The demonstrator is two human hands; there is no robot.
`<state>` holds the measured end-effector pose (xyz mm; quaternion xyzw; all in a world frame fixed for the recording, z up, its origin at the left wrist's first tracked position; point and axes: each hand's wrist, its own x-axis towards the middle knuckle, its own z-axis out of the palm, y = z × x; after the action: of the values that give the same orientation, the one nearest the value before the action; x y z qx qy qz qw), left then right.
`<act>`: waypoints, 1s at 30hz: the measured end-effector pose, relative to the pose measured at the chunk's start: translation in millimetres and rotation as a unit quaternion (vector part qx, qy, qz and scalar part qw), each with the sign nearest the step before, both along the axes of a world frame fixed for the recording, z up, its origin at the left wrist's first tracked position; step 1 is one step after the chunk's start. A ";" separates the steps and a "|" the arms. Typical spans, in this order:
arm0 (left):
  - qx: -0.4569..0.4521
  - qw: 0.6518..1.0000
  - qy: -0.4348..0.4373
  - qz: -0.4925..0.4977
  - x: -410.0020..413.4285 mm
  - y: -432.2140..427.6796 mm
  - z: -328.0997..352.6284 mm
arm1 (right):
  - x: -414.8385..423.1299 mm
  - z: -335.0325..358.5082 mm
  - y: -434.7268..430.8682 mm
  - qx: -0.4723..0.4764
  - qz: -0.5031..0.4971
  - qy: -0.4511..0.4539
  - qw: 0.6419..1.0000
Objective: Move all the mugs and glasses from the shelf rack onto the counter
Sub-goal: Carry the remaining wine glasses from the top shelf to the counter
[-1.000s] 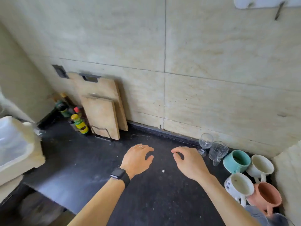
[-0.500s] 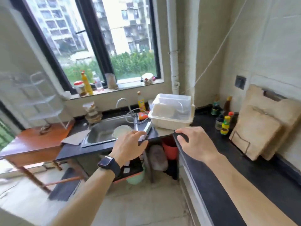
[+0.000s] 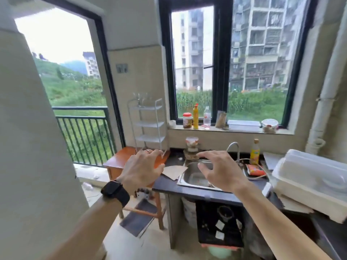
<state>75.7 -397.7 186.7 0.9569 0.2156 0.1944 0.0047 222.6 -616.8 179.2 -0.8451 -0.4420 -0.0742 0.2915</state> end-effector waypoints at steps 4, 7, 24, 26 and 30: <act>-0.009 1.000 0.006 0.013 -14.6 75.2 15.7 | -6.1 14.6 77.6 0.013 0.010 -0.010 1.000; -0.010 1.000 -0.006 0.021 -18.6 124.7 21.1 | -2.3 23.9 133.7 0.009 0.019 -0.019 1.000; -0.005 0.995 -0.019 0.102 84.3 422.7 39.8 | 136.2 31.8 453.8 0.040 0.096 -0.052 0.993; -0.003 0.994 -0.017 0.106 101.1 452.5 42.8 | 155.7 33.3 485.9 0.038 0.099 -0.053 0.993; 0.007 0.994 -0.013 0.108 138.6 511.2 43.0 | 192.6 27.4 541.7 0.030 0.099 -0.061 0.993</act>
<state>214.3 113.4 229.7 0.9255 0.3158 0.2080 -0.0205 415.2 -75.1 206.6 -0.7819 -0.5382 -0.1090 0.2951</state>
